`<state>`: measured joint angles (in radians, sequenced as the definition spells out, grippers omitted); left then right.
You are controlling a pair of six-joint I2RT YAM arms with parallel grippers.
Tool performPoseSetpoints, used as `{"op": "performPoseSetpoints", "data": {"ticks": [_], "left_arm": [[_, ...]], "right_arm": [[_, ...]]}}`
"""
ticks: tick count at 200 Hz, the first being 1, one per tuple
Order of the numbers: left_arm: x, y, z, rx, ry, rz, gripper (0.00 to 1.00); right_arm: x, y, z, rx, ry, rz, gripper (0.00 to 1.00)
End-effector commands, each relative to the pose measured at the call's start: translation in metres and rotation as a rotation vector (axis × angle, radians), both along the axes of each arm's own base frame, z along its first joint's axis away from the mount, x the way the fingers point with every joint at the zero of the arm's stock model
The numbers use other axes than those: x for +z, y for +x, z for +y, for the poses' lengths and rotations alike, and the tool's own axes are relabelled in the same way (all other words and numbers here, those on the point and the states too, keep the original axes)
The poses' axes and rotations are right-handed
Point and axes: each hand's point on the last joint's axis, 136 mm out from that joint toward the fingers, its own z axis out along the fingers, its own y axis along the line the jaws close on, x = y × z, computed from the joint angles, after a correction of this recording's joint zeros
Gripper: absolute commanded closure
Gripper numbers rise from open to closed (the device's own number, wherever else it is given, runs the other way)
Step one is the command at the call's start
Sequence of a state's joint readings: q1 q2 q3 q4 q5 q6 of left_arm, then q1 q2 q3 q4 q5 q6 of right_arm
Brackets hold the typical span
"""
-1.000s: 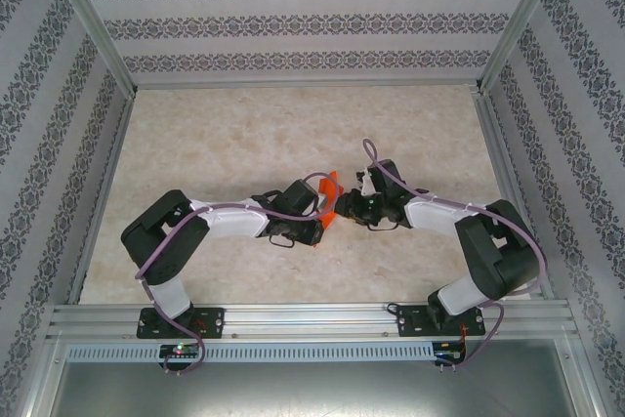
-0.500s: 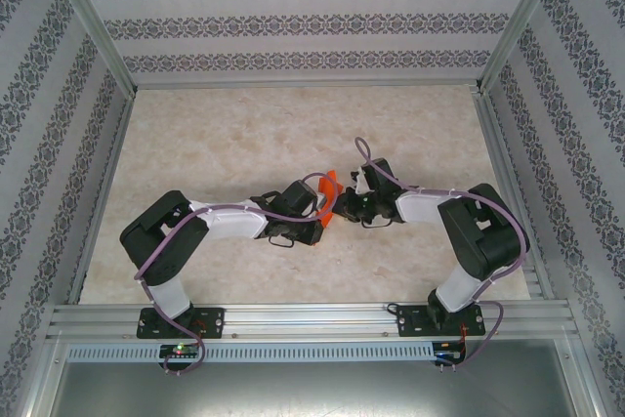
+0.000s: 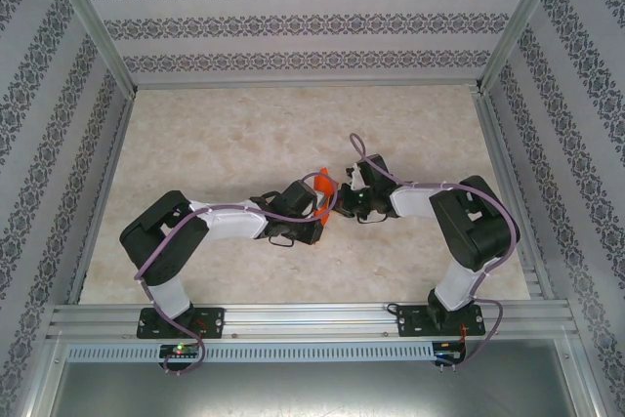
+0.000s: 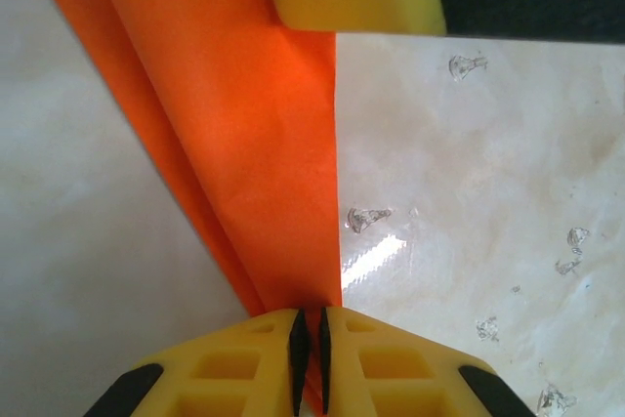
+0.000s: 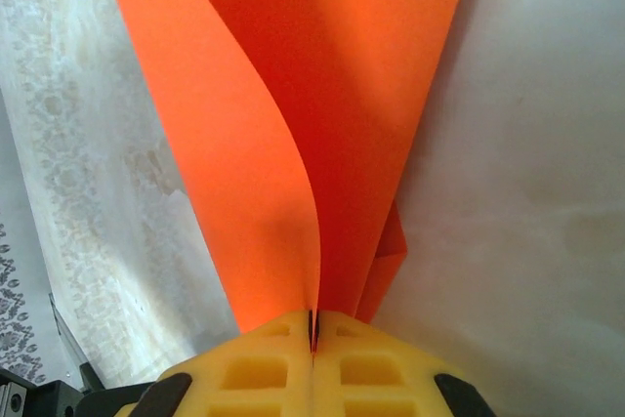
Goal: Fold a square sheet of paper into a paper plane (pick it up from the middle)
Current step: Fold the wing for the fifth time at the center of the table.
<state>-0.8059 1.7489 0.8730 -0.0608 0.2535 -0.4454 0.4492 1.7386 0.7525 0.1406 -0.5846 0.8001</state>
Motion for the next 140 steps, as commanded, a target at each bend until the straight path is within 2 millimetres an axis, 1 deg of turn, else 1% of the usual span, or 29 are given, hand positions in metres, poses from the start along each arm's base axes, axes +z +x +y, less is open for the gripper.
{"op": "performPoseSetpoints", "data": {"ticks": [1, 54, 101, 117, 140], "left_arm": [[-0.044, -0.025, 0.044, 0.012, 0.197, 0.084, 0.82], [-0.042, -0.025, 0.039, 0.005, 0.168, 0.089, 0.82], [-0.045, -0.027, 0.041, 0.004, 0.166, 0.099, 0.82], [-0.044, -0.029, 0.04, 0.006, 0.16, 0.103, 0.81], [-0.038, -0.027, 0.038, 0.01, 0.145, 0.099, 0.8]], "right_arm": [[0.004, 0.007, 0.007, 0.032, -0.002, -0.039, 0.97], [-0.003, 0.009, 0.011, 0.052, -0.02, -0.037, 0.97], [-0.01, 0.011, 0.013, 0.073, -0.051, -0.032, 1.0], [-0.017, 0.009, 0.01, 0.075, -0.086, -0.017, 1.0], [-0.026, 0.006, 0.004, 0.072, -0.134, 0.003, 1.0]]}}
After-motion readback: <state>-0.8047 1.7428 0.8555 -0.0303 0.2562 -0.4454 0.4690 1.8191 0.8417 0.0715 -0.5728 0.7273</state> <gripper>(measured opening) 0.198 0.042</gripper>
